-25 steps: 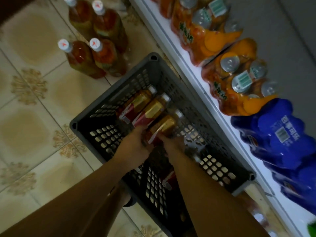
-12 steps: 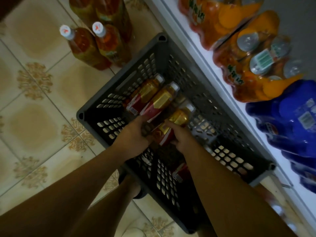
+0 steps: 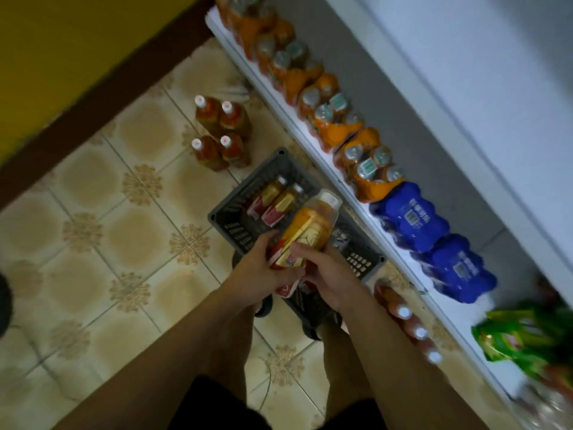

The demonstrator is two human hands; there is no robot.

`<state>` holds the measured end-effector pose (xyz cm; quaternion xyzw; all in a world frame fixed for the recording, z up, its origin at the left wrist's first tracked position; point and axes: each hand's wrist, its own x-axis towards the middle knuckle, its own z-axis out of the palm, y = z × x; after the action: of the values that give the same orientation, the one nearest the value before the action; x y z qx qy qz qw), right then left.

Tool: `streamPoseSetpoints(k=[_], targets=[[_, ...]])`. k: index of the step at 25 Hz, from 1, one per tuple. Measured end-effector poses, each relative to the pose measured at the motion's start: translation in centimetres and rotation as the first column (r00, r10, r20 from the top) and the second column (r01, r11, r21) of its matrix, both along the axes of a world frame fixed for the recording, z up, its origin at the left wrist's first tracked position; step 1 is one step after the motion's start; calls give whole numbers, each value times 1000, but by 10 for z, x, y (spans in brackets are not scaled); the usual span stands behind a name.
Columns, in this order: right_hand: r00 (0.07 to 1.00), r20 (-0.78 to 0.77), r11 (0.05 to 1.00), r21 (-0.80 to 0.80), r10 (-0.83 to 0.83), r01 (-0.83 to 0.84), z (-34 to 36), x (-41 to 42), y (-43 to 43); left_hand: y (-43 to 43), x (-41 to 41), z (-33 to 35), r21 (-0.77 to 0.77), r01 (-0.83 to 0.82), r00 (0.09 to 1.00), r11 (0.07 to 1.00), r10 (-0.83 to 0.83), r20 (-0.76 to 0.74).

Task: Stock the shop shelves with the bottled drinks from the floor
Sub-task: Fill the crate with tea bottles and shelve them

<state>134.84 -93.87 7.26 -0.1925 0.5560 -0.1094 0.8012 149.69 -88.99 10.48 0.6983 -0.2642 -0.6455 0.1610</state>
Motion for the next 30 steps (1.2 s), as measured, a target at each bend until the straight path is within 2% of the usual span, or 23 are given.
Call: streamPoseSetpoints(k=[3, 7, 9, 11, 14, 21, 27, 30], targets=[[999, 32, 999, -52, 10, -8, 89, -2, -6, -3, -3, 86, -77, -72, 996, 994, 68, -56], [996, -68, 987, -149, 50, -59, 199, 0, -19, -9, 3, 181, -115, -194, 977, 974, 181, -111], [992, -127, 965, -261, 8, -42, 240, 1, -30, -10, 8, 217, -152, -237, 965, 960, 214, -150], [993, -95, 930, -365, -72, 33, 280, 4, -43, -11, 15, 249, -193, -236, 960, 952, 197, -201], [990, -47, 910, -400, -133, 104, 335, 19, -59, -13, 23, 283, -298, -207, 958, 932, 132, -254], [928, 17, 750, -583, -373, 313, 408, 53, -56, -22, 36, 336, -393, -262, 914, 882, 95, -395], [919, 63, 630, -710, -388, 315, 460, 49, -64, -52, 33, 383, -519, -247, 904, 818, 0, -429], [944, -25, 584, -791, -329, 183, 484, 30, -62, -72, 21, 411, -575, -223, 910, 787, -45, -413]])
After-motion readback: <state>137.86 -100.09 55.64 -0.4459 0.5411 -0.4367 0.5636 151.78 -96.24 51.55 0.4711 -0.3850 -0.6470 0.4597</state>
